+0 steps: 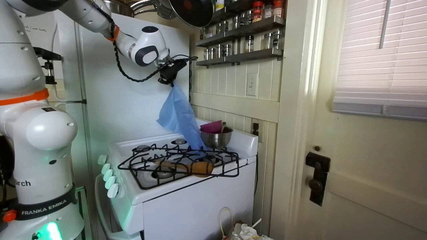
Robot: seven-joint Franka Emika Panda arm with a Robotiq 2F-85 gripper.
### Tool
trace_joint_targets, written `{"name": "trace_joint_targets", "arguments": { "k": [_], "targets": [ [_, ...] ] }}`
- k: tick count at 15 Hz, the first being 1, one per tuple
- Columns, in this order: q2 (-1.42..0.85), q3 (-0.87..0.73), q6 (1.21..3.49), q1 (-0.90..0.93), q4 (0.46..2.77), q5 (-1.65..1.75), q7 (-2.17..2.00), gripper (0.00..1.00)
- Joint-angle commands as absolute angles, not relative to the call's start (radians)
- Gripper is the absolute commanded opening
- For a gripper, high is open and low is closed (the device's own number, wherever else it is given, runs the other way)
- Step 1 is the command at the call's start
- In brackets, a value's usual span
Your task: Use the blue towel to wipe the stove
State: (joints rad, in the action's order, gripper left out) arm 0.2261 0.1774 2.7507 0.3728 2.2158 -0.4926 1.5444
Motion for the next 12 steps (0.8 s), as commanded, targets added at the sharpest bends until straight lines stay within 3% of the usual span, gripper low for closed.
{"name": "trace_joint_targets", "arguments": {
  "k": [1, 12],
  "targets": [
    [0.219, 0.188, 2.760, 0.362, 2.218, -0.477, 1.514, 0.01],
    [0.200, 0.216, 2.793, 0.346, 2.213, -0.448, 1.463, 0.00]
  ]
}}
